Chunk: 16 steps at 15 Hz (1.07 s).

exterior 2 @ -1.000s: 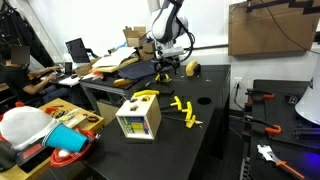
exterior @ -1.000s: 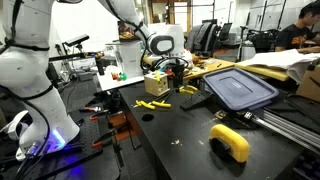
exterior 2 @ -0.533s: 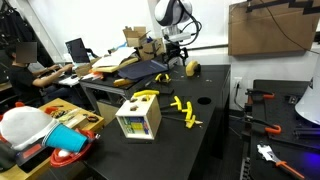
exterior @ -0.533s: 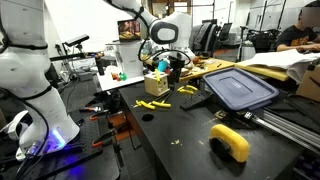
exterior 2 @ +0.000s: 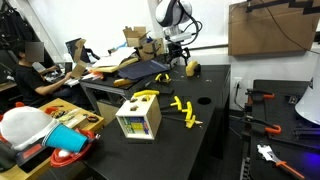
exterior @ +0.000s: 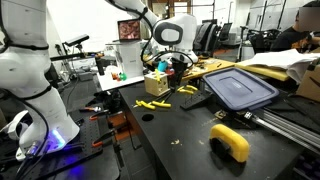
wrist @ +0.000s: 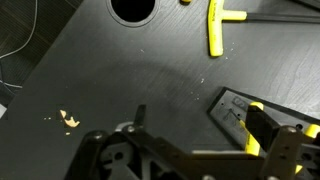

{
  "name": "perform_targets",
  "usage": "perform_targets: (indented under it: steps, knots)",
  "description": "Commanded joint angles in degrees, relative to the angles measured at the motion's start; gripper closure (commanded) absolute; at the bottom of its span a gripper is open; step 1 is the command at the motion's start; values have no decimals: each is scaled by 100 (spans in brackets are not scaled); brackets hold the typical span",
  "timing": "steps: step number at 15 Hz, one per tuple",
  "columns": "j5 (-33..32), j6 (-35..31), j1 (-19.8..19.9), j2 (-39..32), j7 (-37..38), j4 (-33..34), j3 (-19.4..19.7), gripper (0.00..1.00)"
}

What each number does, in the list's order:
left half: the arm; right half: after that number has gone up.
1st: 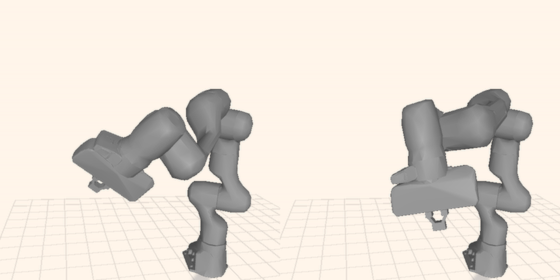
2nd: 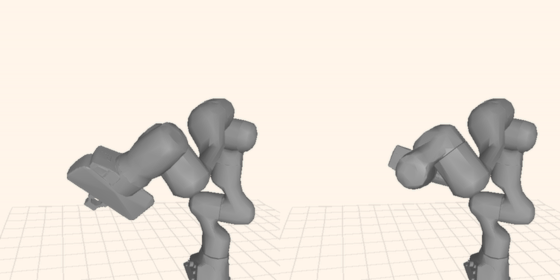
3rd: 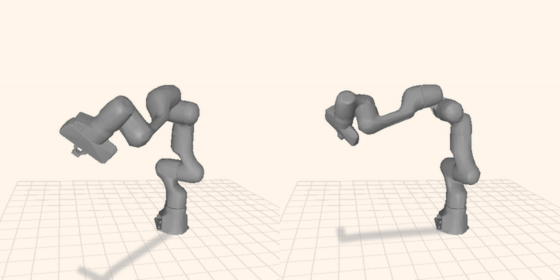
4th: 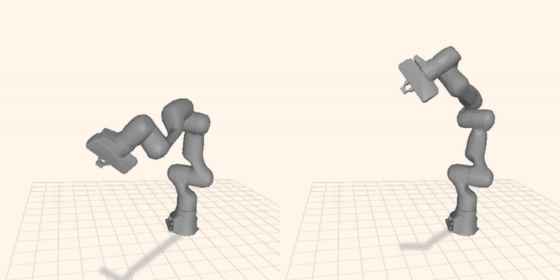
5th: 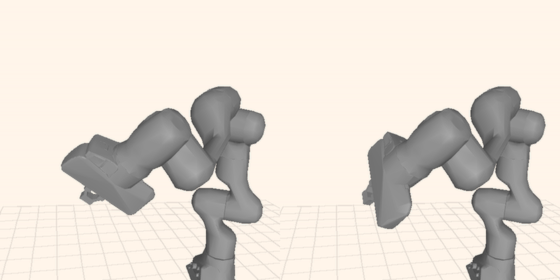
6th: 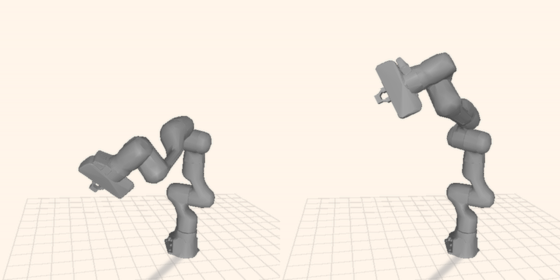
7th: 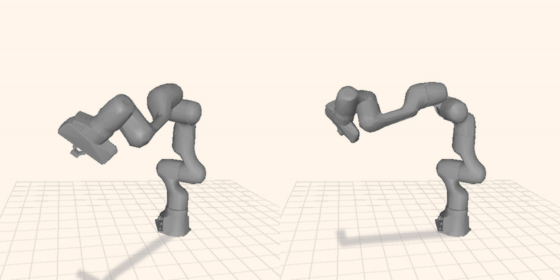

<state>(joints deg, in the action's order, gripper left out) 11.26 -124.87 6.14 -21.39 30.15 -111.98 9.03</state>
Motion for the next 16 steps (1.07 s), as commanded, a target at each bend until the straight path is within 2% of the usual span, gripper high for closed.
perform_targets:
  steps: [1,8,9,11,16]
  knots:
    - [-62,-105,-105,-385,204,320,48,0]
    - [-264,-254,-348,-355,578,193,90,0]
    - [-337,-287,-387,-325,662,162,104,25]
    - [-484,-381,-461,-265,844,98,137,34]
    - [-792,-585,-516,-318,1204,189,212,73]
